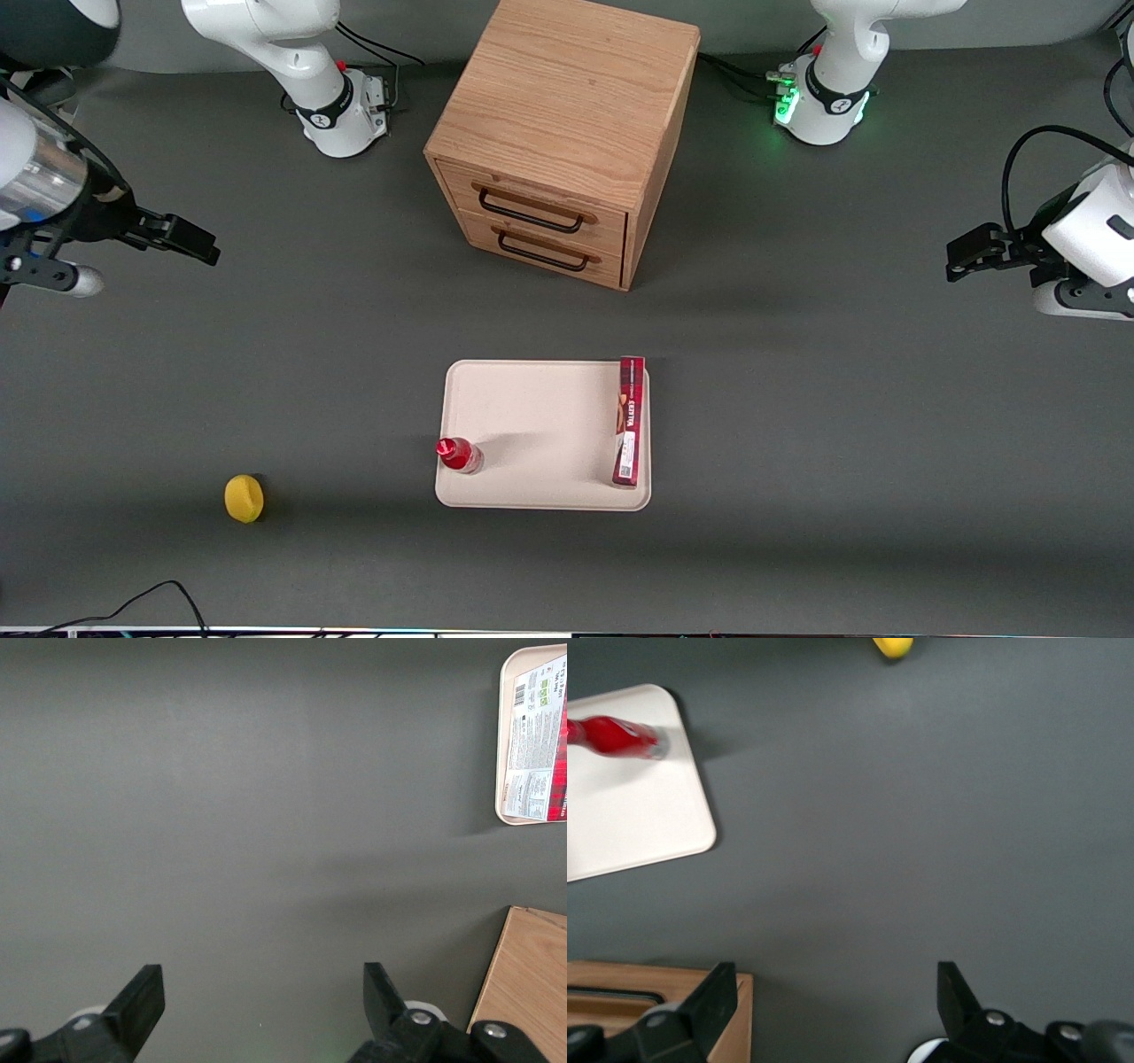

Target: Place coke bottle on tray

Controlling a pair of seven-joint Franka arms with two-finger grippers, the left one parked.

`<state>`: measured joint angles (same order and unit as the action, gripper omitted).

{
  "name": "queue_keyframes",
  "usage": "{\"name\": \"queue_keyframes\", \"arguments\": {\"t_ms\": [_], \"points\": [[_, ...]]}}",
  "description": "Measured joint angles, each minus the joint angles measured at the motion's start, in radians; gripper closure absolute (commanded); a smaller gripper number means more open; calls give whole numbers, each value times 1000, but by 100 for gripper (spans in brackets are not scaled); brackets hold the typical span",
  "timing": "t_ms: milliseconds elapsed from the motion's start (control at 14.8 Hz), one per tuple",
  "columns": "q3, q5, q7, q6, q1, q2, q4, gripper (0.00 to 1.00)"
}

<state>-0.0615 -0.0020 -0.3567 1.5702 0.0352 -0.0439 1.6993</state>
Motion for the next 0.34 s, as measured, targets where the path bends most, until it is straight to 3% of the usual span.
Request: {"name": "queue_keyframes", "arguments": {"t_ms": [135,338], "points": [[1,0,1,116,3,-85,195,0],[1,1,0,147,6,-143,266,0]]}}
